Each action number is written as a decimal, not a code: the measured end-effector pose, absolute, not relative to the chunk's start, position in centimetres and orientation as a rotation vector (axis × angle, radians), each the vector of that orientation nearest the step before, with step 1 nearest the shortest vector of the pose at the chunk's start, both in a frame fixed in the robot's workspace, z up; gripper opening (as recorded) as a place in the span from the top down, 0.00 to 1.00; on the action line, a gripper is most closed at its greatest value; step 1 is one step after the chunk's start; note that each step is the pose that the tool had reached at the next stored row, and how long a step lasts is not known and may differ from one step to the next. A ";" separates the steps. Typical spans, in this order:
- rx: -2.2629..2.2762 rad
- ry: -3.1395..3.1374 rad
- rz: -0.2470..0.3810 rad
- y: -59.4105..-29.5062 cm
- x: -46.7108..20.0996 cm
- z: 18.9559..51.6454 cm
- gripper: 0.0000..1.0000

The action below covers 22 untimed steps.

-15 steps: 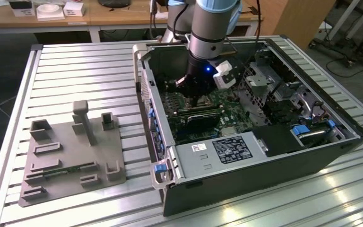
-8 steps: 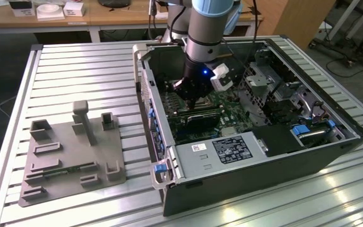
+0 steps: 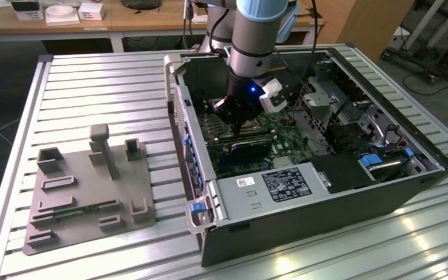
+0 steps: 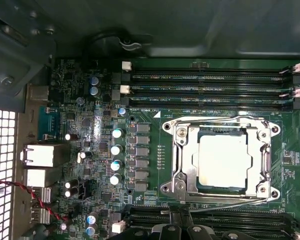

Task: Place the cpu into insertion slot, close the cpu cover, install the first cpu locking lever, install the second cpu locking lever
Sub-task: 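Install the second cpu locking lever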

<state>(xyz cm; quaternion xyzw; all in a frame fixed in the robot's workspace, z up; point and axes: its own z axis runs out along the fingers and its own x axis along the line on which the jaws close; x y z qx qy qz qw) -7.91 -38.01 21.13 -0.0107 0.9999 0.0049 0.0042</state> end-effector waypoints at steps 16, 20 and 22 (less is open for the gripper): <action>-0.038 3.133 0.037 -38.0 -8.5 20.7 0.90; -0.048 3.132 0.055 -38.0 -8.5 20.6 0.90; -0.050 3.132 0.076 -38.0 -8.5 20.6 0.90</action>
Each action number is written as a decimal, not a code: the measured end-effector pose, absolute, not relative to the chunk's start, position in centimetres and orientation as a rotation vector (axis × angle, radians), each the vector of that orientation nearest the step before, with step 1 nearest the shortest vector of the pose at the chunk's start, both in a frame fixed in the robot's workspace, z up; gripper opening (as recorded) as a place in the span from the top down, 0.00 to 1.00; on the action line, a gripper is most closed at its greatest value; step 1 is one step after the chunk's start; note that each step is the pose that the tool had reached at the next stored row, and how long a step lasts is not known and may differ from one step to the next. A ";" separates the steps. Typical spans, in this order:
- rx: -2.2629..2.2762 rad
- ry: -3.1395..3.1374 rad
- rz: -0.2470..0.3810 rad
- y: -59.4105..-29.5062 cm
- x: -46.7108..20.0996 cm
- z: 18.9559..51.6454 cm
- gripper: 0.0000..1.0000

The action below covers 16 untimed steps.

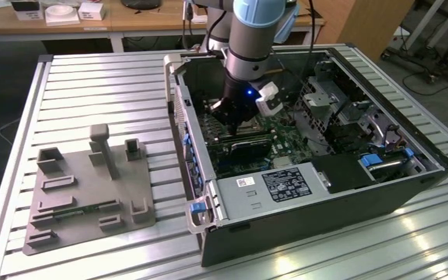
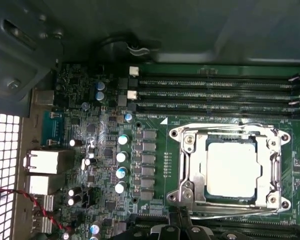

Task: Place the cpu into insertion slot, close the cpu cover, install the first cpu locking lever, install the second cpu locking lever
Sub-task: 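Install the second cpu locking lever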

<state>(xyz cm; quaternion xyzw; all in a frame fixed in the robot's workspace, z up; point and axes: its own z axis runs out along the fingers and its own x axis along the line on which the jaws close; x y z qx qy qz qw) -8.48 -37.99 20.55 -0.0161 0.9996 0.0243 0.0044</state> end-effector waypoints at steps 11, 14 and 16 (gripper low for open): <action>-0.055 3.130 0.116 -38.0 -8.5 20.2 0.90; -0.057 3.130 0.120 -37.9 -8.5 20.2 0.90; -0.057 3.130 0.124 -37.9 -8.5 20.2 0.90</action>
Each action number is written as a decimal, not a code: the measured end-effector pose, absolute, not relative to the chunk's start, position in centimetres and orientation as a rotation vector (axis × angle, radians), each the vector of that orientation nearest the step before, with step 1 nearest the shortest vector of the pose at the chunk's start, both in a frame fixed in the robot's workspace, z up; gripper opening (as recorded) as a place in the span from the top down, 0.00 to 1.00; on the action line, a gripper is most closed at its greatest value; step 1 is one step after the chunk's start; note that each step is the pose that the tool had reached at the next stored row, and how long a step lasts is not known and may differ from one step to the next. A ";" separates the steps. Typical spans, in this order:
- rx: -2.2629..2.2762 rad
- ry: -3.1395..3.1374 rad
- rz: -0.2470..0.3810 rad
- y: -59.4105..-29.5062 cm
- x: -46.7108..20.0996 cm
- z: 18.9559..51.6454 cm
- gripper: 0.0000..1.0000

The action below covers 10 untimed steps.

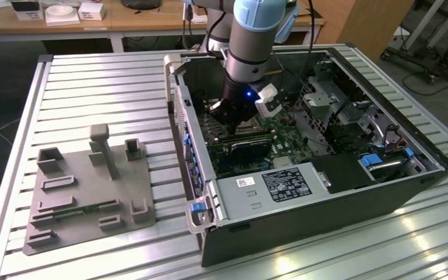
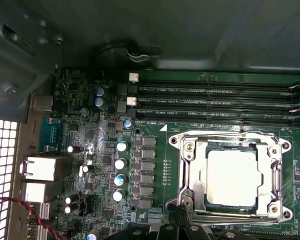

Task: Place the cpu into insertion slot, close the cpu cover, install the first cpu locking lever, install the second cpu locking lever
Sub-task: 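Install the second cpu locking lever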

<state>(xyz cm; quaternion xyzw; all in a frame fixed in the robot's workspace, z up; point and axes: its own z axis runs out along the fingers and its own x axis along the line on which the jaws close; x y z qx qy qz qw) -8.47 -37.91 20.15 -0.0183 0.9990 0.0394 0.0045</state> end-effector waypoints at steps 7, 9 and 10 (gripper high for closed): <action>-0.059 3.129 0.142 -37.8 -8.5 19.9 0.90; -0.060 3.128 0.147 -37.8 -8.5 19.8 0.90; -0.060 3.128 0.149 -37.8 -8.5 19.8 0.90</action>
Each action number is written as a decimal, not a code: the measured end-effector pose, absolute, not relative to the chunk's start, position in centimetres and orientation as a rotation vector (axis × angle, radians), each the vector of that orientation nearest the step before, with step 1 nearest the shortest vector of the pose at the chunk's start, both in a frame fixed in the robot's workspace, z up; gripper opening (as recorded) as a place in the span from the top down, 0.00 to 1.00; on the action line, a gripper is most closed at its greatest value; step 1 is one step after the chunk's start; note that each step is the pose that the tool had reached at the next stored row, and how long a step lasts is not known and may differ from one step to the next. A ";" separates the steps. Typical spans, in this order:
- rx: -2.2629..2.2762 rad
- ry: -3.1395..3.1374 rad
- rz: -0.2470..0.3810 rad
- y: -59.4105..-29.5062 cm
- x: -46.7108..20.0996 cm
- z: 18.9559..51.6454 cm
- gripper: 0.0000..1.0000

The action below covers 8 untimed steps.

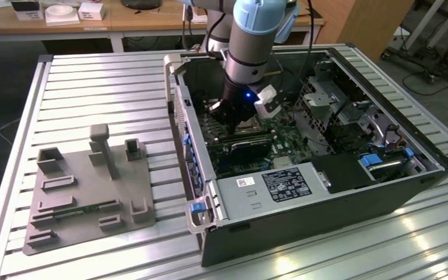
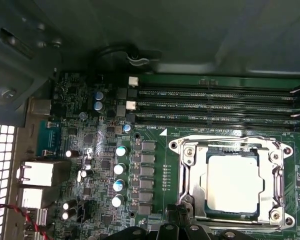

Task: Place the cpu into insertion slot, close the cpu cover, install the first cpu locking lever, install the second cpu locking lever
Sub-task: 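Install the second cpu locking lever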

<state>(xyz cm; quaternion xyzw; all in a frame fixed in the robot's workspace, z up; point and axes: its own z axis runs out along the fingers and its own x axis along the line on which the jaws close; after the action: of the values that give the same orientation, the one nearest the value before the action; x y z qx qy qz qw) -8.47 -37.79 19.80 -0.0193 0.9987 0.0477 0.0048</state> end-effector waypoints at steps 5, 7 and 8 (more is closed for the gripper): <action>-0.061 3.129 0.149 -37.8 -8.5 19.5 0.90; -0.061 3.129 0.149 -37.8 -8.5 19.5 0.90; -0.061 3.129 0.149 -37.8 -8.5 19.5 0.90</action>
<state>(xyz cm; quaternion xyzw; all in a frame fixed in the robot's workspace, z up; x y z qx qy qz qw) -8.49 -37.77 19.46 -0.0194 0.9987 0.0475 0.0045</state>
